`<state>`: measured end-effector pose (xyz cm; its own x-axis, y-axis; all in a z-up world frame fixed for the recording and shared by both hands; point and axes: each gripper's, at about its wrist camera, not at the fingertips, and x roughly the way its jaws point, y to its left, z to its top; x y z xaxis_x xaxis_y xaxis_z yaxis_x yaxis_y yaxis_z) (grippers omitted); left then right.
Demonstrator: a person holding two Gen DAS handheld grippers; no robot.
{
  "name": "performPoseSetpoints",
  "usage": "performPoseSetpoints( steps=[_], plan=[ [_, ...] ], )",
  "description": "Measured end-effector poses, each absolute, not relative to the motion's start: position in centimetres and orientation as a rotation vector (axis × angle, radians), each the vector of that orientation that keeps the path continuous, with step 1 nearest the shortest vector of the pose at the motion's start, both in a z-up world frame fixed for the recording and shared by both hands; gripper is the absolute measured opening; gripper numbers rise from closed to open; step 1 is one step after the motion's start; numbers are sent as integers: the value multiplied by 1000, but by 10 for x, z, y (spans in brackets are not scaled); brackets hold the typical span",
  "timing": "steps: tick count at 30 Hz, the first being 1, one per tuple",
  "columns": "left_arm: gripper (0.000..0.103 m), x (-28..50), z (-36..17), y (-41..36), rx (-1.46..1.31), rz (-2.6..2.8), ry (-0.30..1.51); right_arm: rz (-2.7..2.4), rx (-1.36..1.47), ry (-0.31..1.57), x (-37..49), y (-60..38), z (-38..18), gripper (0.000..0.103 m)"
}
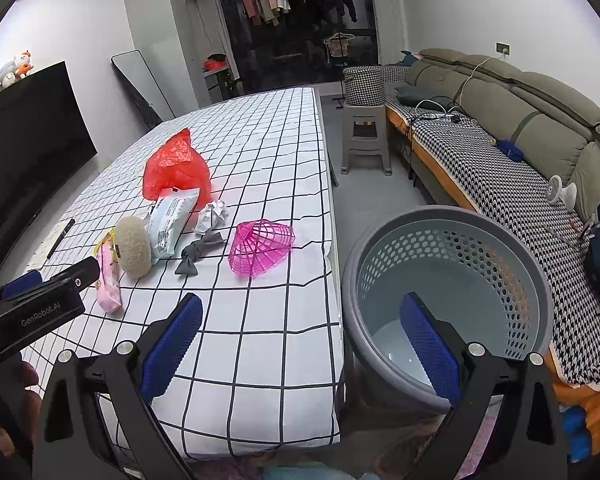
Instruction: Collect trash
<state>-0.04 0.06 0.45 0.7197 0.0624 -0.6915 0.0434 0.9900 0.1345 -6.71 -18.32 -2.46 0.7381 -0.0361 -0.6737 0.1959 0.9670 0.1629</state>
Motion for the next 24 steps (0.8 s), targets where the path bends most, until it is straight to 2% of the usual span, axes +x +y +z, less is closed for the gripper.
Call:
performPoseSetpoints(
  steps=[16, 24],
  plan=[
    [97, 26, -17, 68, 45, 151, 836, 8, 220, 850, -12, -180, -50, 95],
    [97, 41, -32, 74, 10, 154, 932, 63, 269, 902, 36, -198, -55, 95]
  ],
)
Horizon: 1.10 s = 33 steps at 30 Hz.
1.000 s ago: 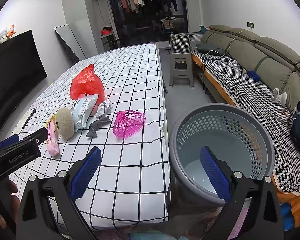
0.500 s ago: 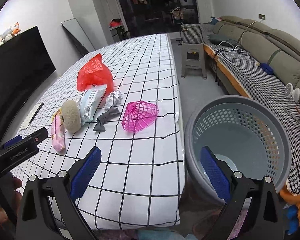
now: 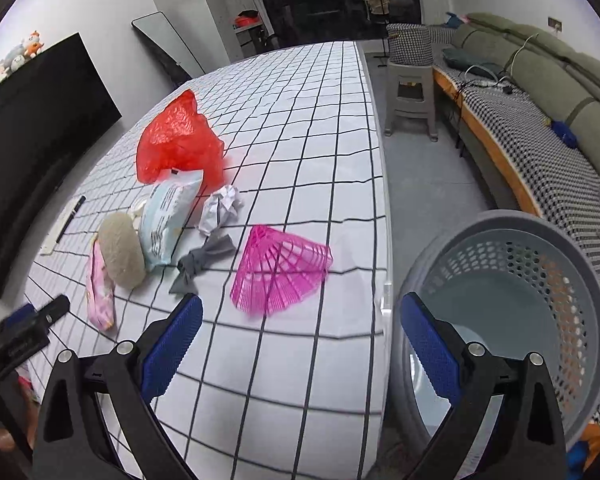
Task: Collect trash
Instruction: 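Grasp the pink shuttlecock with the right gripper while the left gripper grasps the pink wrapper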
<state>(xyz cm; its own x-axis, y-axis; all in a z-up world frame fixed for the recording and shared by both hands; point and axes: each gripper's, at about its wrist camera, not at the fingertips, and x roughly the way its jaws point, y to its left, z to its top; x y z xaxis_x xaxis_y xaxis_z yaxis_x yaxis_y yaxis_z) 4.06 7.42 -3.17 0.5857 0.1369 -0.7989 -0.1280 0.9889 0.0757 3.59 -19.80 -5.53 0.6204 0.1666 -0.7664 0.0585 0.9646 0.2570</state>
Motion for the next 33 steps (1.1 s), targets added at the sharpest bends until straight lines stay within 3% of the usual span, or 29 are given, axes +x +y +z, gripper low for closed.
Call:
performPoseSetpoints(
  steps=[23, 25, 27, 33],
  plan=[
    [97, 59, -43, 76, -46, 154, 957, 138, 4, 1033, 110, -167, -85, 93],
    [97, 60, -44, 77, -49, 153, 960, 132, -25, 1028, 107, -164, -86, 87],
    [97, 61, -45, 77, -50, 151, 962, 129, -50, 1032, 105, -159, -87, 72],
    [97, 61, -46, 74, -57, 138, 961, 139, -69, 1013, 100, -155, -84, 56]
  ],
)
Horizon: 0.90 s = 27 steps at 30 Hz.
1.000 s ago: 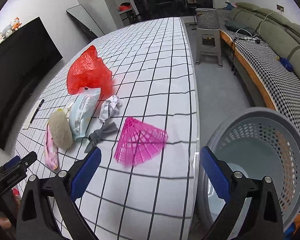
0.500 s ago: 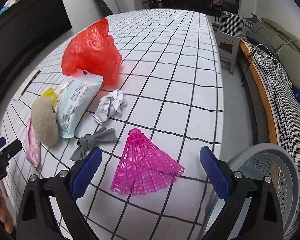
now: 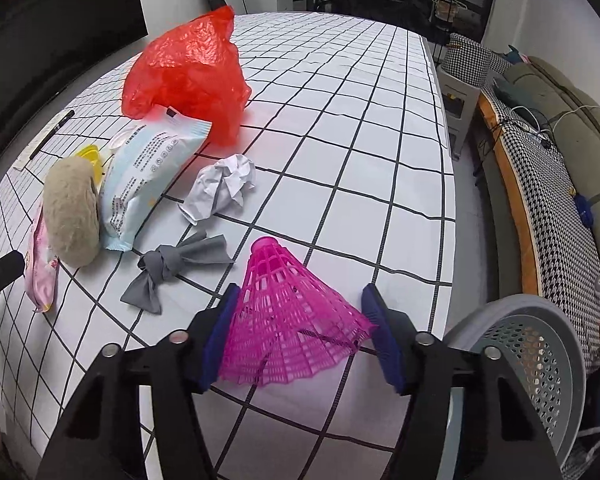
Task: Collect trash
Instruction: 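Grasp the pink shuttlecock with the right gripper while the left gripper grasps the pink wrapper, then carry shuttlecock and wrapper over the grey basket and open both grippers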
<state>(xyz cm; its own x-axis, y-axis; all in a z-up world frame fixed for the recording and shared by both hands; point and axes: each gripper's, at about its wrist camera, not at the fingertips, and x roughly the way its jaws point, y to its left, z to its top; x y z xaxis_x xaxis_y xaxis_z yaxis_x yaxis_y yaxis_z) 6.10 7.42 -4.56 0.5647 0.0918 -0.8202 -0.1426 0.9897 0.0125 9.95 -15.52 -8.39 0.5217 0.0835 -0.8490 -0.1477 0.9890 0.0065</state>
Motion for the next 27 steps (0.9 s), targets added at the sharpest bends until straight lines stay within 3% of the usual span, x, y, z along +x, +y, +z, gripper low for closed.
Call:
performPoseSetpoints(
  steps=[5, 27],
  plan=[
    [97, 58, -44, 73, -61, 127, 958, 138, -45, 994, 90, -155, -78, 51],
    [96, 90, -77, 68, -66, 172, 1028, 67, 124, 982, 38, -176, -64, 51]
  ],
)
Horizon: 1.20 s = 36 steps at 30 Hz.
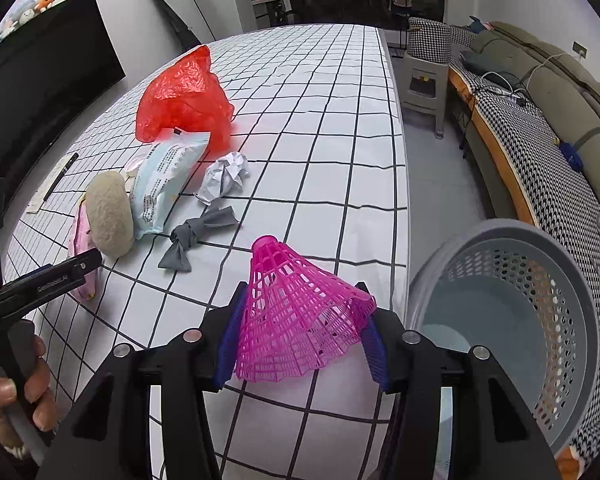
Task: Collect trash
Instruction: 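Carry shuttlecock and wrapper over the grey basket and open both grippers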
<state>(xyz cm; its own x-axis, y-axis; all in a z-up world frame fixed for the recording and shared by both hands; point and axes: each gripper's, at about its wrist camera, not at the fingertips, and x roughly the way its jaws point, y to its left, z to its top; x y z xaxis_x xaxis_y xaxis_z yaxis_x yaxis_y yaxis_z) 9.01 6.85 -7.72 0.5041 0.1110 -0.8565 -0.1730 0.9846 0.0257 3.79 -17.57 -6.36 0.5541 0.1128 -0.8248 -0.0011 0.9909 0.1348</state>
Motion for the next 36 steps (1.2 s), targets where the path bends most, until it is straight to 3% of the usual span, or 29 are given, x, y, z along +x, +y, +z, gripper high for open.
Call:
performPoseSetpoints(
  steps=[2, 7, 10, 11, 12, 24, 36],
  plan=[
    [95, 91, -78, 67, -60, 170, 1023, 64, 131, 990, 37, -176, -66, 51],
    [67, 89, -77, 70, -74, 131, 1014, 65, 146, 996, 35, -176, -68, 51],
    [44, 88, -73, 71, -69, 107, 1013, 67, 144, 989, 33, -174, -66, 51],
    [30, 86, -72, 74, -75, 103, 1014, 68, 145, 988, 33, -174, -65, 51],
    [23, 85, -71, 76, -79, 100, 1016, 70, 145, 986, 32, -173, -65, 51],
    [22, 52, -19, 81, -43, 93, 884, 70, 172, 937, 16, -179, -50, 51],
    [22, 31, 24, -57, 75, -273, 768, -108, 249, 842, -40, -263, -24, 51]
  ],
)
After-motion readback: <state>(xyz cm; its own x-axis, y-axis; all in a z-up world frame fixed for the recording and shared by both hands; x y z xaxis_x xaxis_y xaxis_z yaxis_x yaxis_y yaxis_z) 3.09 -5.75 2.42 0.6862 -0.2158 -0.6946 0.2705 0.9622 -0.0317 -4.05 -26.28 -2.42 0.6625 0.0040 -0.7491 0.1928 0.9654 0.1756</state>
